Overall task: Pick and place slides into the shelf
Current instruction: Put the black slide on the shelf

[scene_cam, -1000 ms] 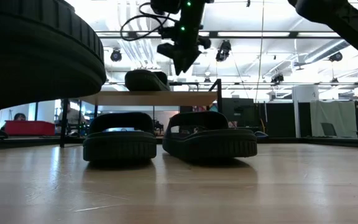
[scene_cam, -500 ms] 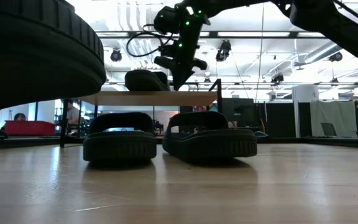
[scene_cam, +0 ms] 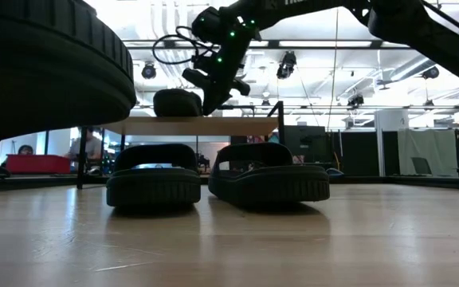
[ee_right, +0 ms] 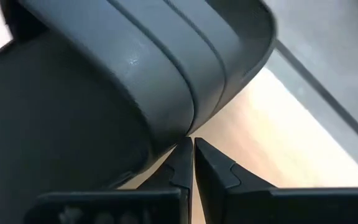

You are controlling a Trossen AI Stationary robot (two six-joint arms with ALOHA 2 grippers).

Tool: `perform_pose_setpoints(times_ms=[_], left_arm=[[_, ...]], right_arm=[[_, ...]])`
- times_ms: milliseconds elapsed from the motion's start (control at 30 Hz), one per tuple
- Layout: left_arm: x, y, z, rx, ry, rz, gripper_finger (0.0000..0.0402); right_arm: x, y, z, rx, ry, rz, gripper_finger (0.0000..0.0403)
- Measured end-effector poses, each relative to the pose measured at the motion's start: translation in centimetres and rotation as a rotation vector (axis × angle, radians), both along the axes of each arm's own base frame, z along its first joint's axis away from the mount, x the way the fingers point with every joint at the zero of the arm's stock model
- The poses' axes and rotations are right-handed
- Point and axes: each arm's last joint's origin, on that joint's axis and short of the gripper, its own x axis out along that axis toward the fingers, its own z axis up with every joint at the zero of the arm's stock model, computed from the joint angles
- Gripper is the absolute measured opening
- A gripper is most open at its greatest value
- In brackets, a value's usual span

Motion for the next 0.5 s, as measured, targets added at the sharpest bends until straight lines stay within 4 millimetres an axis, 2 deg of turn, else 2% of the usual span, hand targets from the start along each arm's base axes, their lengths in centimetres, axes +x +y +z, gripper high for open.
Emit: perform_pose_setpoints(times_ms=[233,400,500], left_arm=[[0.1,0.0,0.0,-0.002,0.001,0.001,0.001],[0.1,0.0,0.0,-0.001,0.004,0.001,0.001],[0.1,0.0,0.0,0.001,0.005,0.001,0.001]], right_arm=[[-0.9,1.1,-0.2,0.055,0.107,0.01,0.0009],[-1.9,2.9,1.6,0.068,0.129,0.038,0.0009],[-2.0,4.4,2.4,0.155,0.094,0.12,0.0009]])
